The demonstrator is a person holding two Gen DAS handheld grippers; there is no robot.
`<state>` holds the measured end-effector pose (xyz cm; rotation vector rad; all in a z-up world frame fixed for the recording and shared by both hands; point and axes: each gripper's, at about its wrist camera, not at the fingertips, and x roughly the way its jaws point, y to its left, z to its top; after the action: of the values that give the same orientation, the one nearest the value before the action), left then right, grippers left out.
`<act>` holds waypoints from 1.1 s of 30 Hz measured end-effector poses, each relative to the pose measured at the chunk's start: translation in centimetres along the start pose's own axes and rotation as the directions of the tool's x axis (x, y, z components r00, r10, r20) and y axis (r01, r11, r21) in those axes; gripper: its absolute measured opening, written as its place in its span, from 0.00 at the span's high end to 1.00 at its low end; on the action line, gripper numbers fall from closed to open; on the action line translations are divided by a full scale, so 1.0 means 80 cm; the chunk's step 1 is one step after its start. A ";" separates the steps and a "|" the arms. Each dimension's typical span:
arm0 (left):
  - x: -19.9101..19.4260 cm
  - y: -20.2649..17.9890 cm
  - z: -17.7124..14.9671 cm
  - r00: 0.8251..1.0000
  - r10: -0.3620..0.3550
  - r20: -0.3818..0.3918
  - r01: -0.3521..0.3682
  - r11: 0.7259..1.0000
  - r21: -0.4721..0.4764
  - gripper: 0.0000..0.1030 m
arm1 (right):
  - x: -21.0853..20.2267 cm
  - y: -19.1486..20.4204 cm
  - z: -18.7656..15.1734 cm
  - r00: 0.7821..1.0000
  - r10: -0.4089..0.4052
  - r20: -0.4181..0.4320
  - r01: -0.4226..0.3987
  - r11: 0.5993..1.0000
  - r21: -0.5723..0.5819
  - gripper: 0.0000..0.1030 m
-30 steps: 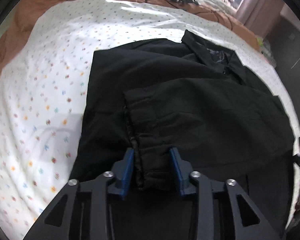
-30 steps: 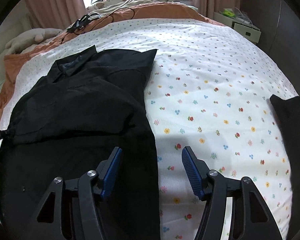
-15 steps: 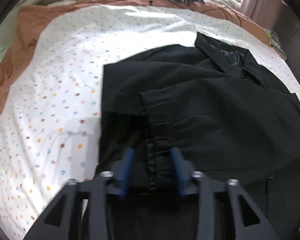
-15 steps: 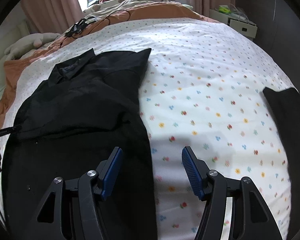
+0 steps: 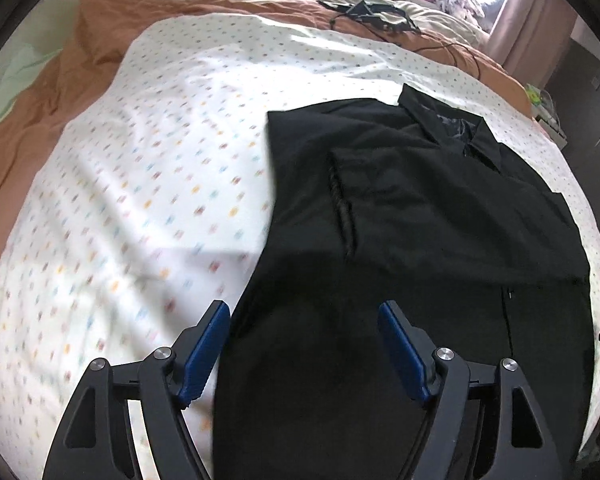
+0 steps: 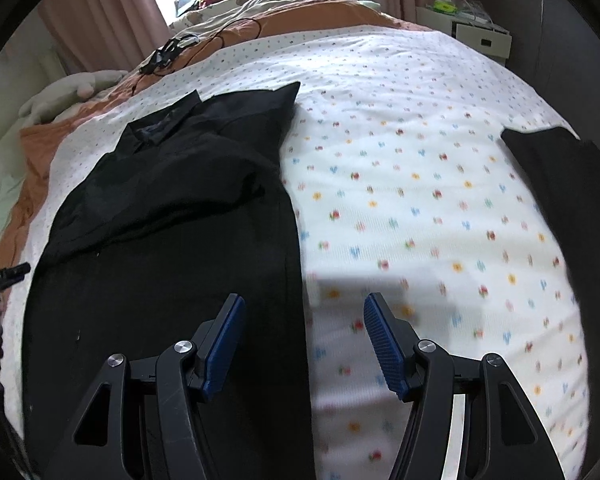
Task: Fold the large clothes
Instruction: 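Grasp the black shirt hem with both grippers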
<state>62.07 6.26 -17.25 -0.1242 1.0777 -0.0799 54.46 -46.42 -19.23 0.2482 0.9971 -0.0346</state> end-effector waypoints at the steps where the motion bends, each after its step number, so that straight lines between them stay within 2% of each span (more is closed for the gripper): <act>1: -0.007 0.006 -0.010 1.000 -0.003 0.001 0.003 1.000 -0.008 0.25 | -0.002 -0.001 -0.003 1.000 0.004 -0.003 -0.004 1.000 0.001 0.40; 8: -0.040 0.039 -0.066 1.000 -0.027 0.002 0.027 0.997 -0.073 0.25 | -0.018 -0.010 -0.042 0.999 0.040 -0.028 -0.040 0.999 0.014 0.40; 13: -0.058 0.053 -0.111 0.997 -0.080 0.003 0.080 0.992 -0.096 0.25 | -0.025 -0.016 -0.072 0.996 0.079 -0.049 -0.078 0.997 0.021 0.40; 17: -0.066 0.060 -0.139 0.995 -0.097 -0.009 0.095 0.991 -0.096 0.42 | -0.032 -0.020 -0.094 0.992 0.113 -0.056 -0.112 0.993 0.025 0.40; 20: -0.069 0.066 -0.161 0.993 -0.119 -0.027 0.115 0.987 -0.108 0.48 | -0.035 -0.022 -0.110 0.989 0.136 -0.062 -0.134 0.990 0.037 0.40; 22: -0.072 0.068 -0.173 0.992 -0.125 -0.031 0.121 0.987 -0.110 0.51 | -0.036 -0.022 -0.122 0.985 0.158 -0.072 -0.155 0.987 0.045 0.46; 25: -0.075 0.075 -0.193 0.988 -0.151 -0.042 0.145 0.981 -0.131 0.62 | -0.040 -0.022 -0.140 0.981 0.177 -0.077 -0.174 0.984 0.045 0.53; 33: -0.090 0.095 -0.259 0.972 -0.232 -0.030 0.218 0.947 -0.234 0.74 | -0.059 -0.028 -0.186 0.962 0.266 -0.063 -0.259 0.961 0.100 0.64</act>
<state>40.48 13.37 -21.71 -0.4569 1.1247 -0.1653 39.24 -45.64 -23.40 0.4671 1.0327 0.1733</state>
